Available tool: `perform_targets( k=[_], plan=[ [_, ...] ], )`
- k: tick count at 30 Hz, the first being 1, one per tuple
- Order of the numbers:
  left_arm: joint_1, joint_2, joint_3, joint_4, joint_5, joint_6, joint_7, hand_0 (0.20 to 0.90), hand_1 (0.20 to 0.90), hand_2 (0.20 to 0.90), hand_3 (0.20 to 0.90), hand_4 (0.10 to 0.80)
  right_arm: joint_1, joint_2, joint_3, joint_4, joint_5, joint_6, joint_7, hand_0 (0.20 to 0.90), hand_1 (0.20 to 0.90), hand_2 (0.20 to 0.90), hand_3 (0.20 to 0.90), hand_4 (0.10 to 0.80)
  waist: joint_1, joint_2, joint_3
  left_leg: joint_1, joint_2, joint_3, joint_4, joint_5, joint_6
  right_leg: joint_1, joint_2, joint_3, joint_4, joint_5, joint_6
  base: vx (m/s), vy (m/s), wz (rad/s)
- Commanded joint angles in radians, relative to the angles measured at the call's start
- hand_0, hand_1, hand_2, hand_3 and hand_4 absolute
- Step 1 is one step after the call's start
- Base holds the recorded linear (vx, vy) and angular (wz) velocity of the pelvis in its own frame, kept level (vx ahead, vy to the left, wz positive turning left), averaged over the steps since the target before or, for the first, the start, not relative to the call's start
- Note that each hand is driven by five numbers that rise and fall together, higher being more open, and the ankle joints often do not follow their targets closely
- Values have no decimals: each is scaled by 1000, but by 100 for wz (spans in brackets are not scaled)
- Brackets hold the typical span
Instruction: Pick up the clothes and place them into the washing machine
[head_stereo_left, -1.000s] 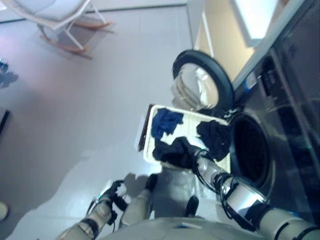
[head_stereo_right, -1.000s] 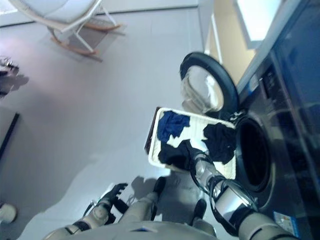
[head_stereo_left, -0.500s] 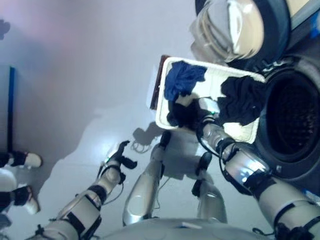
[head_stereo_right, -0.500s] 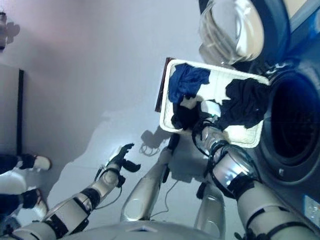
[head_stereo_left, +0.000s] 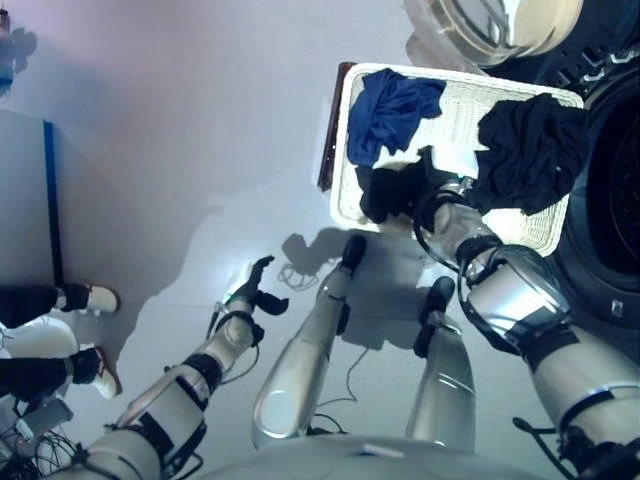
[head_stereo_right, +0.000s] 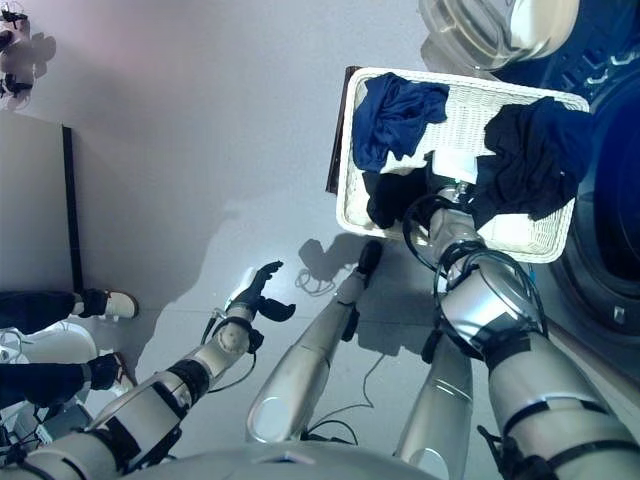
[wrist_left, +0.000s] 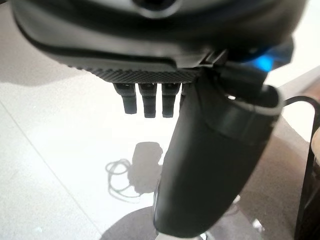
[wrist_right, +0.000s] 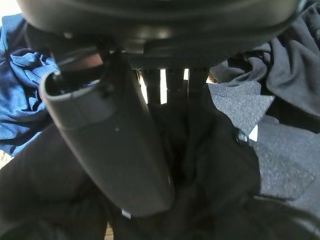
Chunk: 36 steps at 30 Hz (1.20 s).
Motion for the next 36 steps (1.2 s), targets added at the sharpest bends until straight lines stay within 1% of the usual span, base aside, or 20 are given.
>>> perform_targets(
  k=[1, 7, 15, 16, 17, 18, 20, 21, 22, 24, 25, 26, 27, 34, 36],
  plan=[
    [-15, 10, 18, 35, -25, 1, 45, 900, 900, 900, 900, 800, -42, -102, 19, 59, -12, 22, -5, 300, 300, 300, 300, 400, 7, 55, 42, -70, -40, 38, 44, -33, -30, 16, 26, 43, -19, 25, -55, -21, -43, -10],
    [-11, 9, 23, 56, -33, 9, 47, 900, 900, 900, 900, 800, -24, -92, 23, 55, -9, 27, -17, 300, 300, 300, 300, 400, -22, 32, 47, -49, -26, 39, 42, -40, -28, 35, 44, 54, -27, 18, -60, 2, -42, -3],
    [22, 0, 22, 97, -28, 13, 43, 900, 900, 900, 900, 800, -1, -72, 10, 43, -5, 29, -21, 300, 300, 300, 300, 400, -46, 14, 31, 63, -14, 54, -24, -36, -15, 141, 54, 64, -112, 34, -49, 38, 4, -11],
    [35, 2, 25, 110, -33, 10, 46, 900, 900, 900, 900, 800, -3, -69, -20, 16, 47, 11, -30, 300, 300, 300, 300, 400, -54, 10, 23, 88, -13, 58, -35, -36, -10, 164, 56, 68, -126, 39, -46, 29, 10, -21],
    [35, 2, 25, 110, -33, 10, 46, 900, 900, 900, 900, 800, -2, -69, -20, 16, 47, 11, -30, 300, 300, 300, 300, 400, -54, 11, 23, 88, -13, 58, -35, -36, -10, 164, 56, 68, -126, 39, -46, 78, 36, -18],
    [51, 6, 36, 120, -51, 5, 47, 900, 900, 900, 900, 800, 6, -67, -112, -29, 213, -30, -28, 300, 300, 300, 300, 400, -65, 7, 11, 117, -10, 66, -50, -36, -4, 191, 57, 77, -148, 47, -42, 67, 33, -15],
    [66, 9, 46, 129, -66, 1, 46, 900, 900, 900, 900, 800, 26, -56, -219, -71, 420, -82, -33, 300, 300, 300, 300, 400, -73, 5, 1, 144, -8, 72, -65, -37, 0, 212, 57, 83, -164, 52, -38, 65, 29, -19],
    [66, 9, 46, 129, -66, 1, 46, 900, 900, 900, 900, 800, 26, -56, -219, -71, 420, -82, -33, 300, 300, 300, 300, 400, -73, 5, 1, 144, -8, 72, -65, -37, 0, 212, 57, 83, -164, 52, -38, 75, 35, -21],
    [77, 9, 47, 129, -71, -4, 42, 900, 900, 900, 900, 800, 53, -44, -344, -99, 654, -149, -33, 300, 300, 300, 300, 400, -77, 7, -10, 173, -5, 83, -84, -39, 5, 239, 57, 87, -188, 58, -33, 80, 35, -18],
    [91, 15, 55, 128, -72, -8, 39, 900, 900, 900, 900, 800, 105, -17, -454, -172, 899, -217, 0, 300, 300, 300, 300, 400, -85, 2, -22, 201, 0, 95, -98, -43, 10, 264, 55, 91, -215, 66, -27, 107, 25, -19],
    [100, 18, 58, 128, -72, -9, 33, 900, 900, 900, 900, 800, 119, -12, -476, -188, 947, -233, 0, 300, 300, 300, 300, 400, -88, -2, -28, 216, 3, 98, -108, -45, 11, 279, 55, 95, -229, 68, -24, 104, 0, -26],
    [108, 19, 56, 128, -68, -10, 21, 900, 900, 900, 900, 800, 147, 3, -511, -201, 1032, -255, 39, 300, 300, 300, 300, 400, -91, -1, -38, 228, 7, 102, -126, -39, 11, 293, 54, 93, -251, 75, -22, 105, -17, -29],
    [117, 22, 54, 127, -68, -11, 14, 900, 900, 900, 900, 800, 165, 15, -533, -218, 1102, -278, 50, 300, 300, 300, 300, 400, -92, -1, -47, 243, 7, 100, -136, -37, 11, 310, 51, 88, -263, 78, -20, 111, -19, -29],
    [182, -7, 69, 135, -70, -5, -55, 900, 900, 900, 900, 800, 292, 116, -728, -338, 1536, -369, 210, 300, 300, 300, 300, 400, -104, 9, -103, 338, 14, 107, -209, -33, 16, 385, 40, 82, -302, 71, -6, 119, 9, -6],
    [191, -7, 74, 135, -72, -6, -64, 900, 900, 900, 900, 800, 314, 129, -741, -359, 1565, -377, 226, 300, 300, 300, 300, 400, -104, 10, -109, 347, 15, 108, -214, -32, 17, 390, 40, 81, -304, 72, -6, 76, 1, -5]
  ],
)
